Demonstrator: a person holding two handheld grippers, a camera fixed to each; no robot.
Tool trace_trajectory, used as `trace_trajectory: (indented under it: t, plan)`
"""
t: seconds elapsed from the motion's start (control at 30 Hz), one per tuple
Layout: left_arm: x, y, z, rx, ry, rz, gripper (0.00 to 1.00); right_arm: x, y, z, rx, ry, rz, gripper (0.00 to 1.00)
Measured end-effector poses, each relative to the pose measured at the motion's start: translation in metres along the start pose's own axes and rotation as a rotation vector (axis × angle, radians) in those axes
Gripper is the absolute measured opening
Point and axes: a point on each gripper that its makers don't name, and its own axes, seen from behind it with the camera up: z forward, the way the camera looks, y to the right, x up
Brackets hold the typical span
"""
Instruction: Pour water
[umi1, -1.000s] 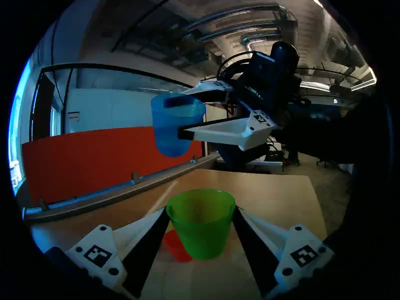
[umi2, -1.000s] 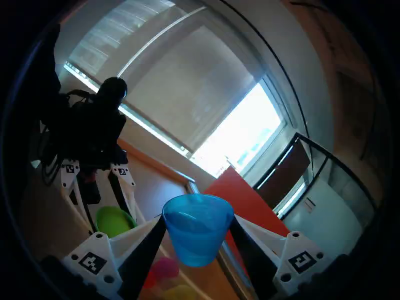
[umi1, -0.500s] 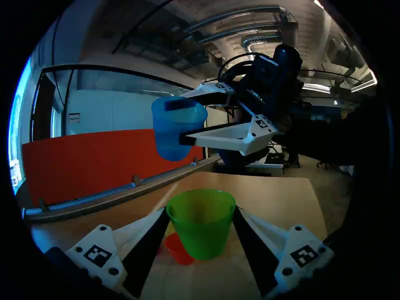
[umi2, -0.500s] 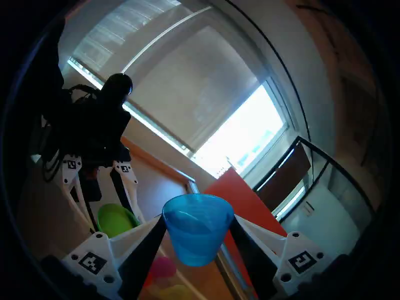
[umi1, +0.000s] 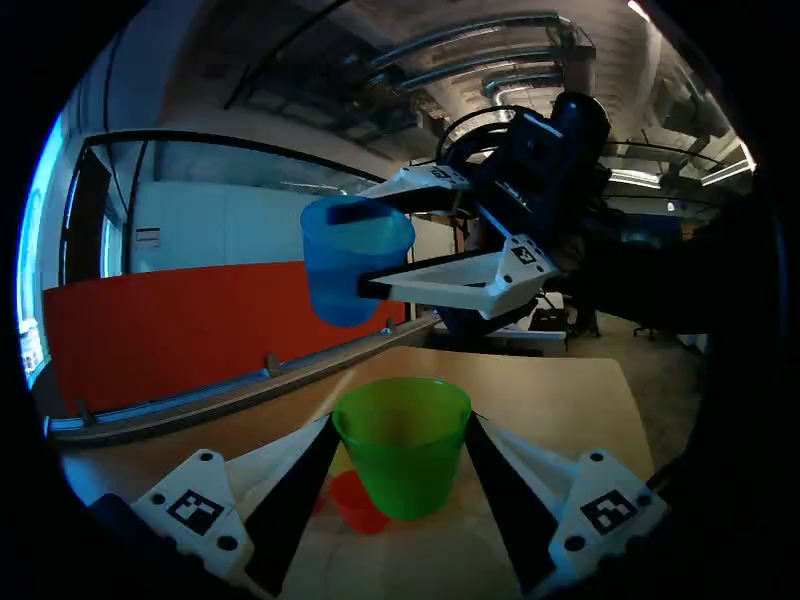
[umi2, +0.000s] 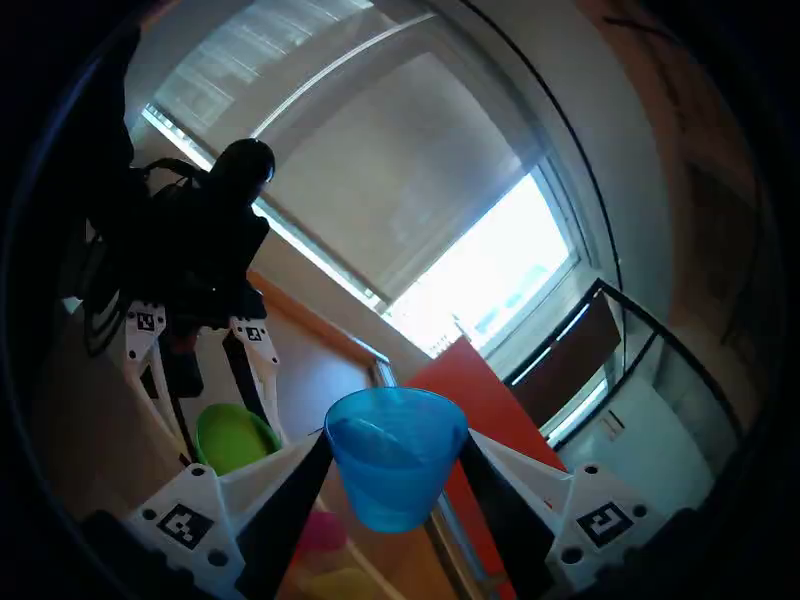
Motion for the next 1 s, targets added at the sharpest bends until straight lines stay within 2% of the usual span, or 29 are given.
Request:
trace_trajectory:
  t: [0.7, 1.0]
  plan:
    - [-0.0018, 0.0039, 0.0023, -0.007, -0.003, 0.004, 0.88, 0.0005, 0.0024, 0.0006, -0.001, -0.015, -0.075, 0.9]
    - [-0.0017, 0.0022, 0.0023, -0.006, -0.002, 0.003, 0.88, 0.0017, 0.0028, 0.0001, 0.004, -0.017, -0.085, 0.9]
